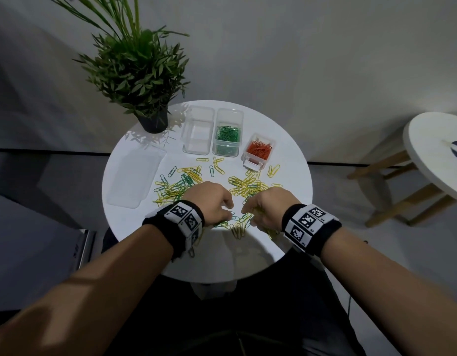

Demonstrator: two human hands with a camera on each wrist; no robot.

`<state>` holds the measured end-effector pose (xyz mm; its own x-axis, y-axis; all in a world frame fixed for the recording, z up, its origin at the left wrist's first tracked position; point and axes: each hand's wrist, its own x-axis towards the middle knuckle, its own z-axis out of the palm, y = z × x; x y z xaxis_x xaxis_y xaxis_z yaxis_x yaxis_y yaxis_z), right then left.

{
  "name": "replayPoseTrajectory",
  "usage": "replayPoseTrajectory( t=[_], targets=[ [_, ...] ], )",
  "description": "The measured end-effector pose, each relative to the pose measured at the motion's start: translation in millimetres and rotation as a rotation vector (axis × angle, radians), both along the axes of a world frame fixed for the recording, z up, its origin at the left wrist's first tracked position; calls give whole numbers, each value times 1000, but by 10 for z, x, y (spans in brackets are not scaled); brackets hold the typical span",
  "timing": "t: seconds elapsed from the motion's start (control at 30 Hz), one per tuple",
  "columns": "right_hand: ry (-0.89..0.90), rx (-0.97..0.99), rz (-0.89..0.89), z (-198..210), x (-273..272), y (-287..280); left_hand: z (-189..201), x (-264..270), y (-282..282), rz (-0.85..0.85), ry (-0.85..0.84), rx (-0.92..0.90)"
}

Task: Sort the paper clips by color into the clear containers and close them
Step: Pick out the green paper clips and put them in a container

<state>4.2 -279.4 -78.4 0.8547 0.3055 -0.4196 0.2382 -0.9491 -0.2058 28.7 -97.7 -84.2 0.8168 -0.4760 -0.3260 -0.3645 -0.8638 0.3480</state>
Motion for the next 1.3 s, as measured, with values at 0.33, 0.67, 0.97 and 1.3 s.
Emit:
replayPoseTrajectory(
  t=[0.33,0.67,0.97,1.3],
  targets=[
    [-22,-10,42,-23,61,145,7,34,-92,-141,-163,94],
    [94,398,-277,-61,128,-75,-49,183,58,267,214,-350],
    [173,766,-681,-21,184,-62,-65,144,17,477,551,-721],
    [739,1512,-971,-30,155,-281,-74,111,-33,175,137,-201]
  ],
)
